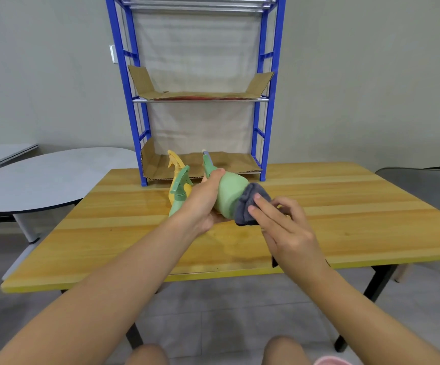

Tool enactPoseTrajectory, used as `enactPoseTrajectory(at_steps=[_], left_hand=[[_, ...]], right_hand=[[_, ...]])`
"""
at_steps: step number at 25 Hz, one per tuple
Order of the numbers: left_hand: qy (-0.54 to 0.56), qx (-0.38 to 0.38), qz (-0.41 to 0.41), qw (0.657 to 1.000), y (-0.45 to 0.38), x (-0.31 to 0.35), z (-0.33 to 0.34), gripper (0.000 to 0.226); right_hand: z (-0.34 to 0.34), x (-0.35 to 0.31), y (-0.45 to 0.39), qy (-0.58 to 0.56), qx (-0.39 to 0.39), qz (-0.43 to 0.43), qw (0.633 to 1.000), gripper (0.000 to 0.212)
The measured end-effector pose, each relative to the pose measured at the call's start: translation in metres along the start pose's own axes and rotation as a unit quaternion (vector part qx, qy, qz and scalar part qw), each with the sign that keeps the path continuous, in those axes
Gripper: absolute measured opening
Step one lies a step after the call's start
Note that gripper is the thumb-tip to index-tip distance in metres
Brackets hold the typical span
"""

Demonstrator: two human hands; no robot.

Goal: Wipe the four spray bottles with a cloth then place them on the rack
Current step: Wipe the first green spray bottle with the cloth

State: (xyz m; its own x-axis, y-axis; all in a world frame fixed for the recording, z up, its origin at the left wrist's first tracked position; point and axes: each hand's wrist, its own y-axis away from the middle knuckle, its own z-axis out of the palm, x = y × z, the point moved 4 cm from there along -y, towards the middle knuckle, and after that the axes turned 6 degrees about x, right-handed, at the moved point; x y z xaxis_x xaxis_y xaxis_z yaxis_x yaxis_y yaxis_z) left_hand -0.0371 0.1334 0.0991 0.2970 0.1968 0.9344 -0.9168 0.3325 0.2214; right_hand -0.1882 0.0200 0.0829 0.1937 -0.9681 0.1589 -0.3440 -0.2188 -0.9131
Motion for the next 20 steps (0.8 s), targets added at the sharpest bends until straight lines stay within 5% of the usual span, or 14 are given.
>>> enactPoseTrajectory(at_steps=[4, 11, 20], left_hand=[[-0.024, -0.015, 0.035, 0.999, 0.005, 0.009, 0.003, 0.042], [-0.146, -0.015, 0.211, 0.966, 0.018, 0.058, -0.011, 0.044], [-0.246, 0.125, 0.306, 0.911, 0.041, 0.122, -0.117, 0.07]], right_hand=[[0.018, -0.01, 0.032, -0.084, -0.091, -0.035, 0.992, 0.039], [0.017, 0.018, 0.001, -0.047, -0.076, -0.007, 0.996, 0.032], [0.058, -0.053, -0.083, -0.114, -0.117, -0.026, 0.986, 0.039]])
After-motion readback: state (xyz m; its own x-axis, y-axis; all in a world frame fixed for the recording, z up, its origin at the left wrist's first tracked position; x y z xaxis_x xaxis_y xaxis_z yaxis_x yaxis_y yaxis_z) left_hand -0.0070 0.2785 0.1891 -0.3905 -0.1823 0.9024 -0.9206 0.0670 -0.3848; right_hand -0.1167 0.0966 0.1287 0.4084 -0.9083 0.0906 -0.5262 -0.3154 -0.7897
